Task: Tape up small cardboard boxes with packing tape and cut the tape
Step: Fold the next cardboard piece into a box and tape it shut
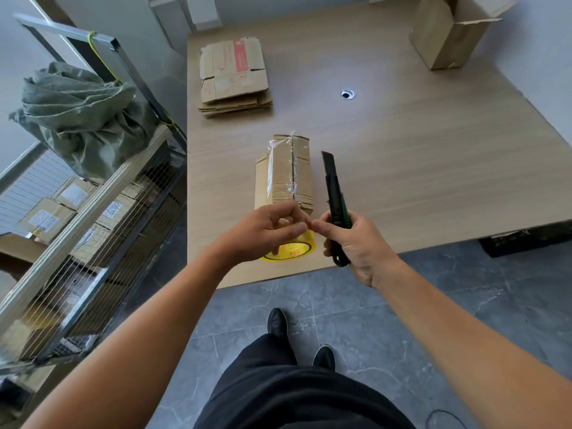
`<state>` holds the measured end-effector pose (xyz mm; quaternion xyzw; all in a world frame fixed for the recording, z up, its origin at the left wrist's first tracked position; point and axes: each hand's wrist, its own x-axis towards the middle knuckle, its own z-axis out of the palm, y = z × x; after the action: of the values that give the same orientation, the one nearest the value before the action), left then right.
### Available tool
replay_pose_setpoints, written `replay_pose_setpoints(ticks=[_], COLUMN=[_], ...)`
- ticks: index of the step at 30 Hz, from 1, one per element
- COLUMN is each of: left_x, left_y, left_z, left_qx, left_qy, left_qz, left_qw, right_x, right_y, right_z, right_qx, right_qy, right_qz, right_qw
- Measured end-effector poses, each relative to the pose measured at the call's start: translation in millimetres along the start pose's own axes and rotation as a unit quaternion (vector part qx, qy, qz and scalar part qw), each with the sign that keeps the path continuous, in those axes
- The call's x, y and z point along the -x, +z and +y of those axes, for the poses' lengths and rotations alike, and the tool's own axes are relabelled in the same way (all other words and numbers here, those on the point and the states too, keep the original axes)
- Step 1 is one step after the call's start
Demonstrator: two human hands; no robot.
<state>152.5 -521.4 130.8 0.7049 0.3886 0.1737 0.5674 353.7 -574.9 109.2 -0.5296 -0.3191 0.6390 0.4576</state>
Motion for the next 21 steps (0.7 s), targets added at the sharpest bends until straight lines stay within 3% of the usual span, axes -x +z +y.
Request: replay_pose_setpoints(ticks=[4,7,11,16,21], left_x=[-3.4,-2.7,-2.6,-24.7,-81.7], left_y=[-6.7,-23.9,-60.0,-107.3,-125.2], left_z=[1.8,5.2,5.6,-7.2,-36.6], left_qx=[-0.092,-0.101,-0.182,-0.424,-0.423], left_qy=[-0.008,-0.032,-0.052,-0.111,-0.137], left_qz=[0.057,0.091,-0.004,-0.055,-0.062], left_qw=[0.994,0.99,0.982,0.897,0.893], right_x=[-8.6,-18.8,-39.2,-69.0,-116.7], right_y=[-3.0,-7.8,-14.7,-28.2,-27.6], right_z=[-15.5,-23.7,-22.3,-13.1,18.0], right_qx=[0.067,0.094,0.044,0.044,0.068], right_qy=[-0.092,-0.122,-0.085,-0.054,0.021], right_qz=[0.065,0.065,0.117,0.146,0.174], right_qw=[0.991,0.986,0.988,0.987,0.982])
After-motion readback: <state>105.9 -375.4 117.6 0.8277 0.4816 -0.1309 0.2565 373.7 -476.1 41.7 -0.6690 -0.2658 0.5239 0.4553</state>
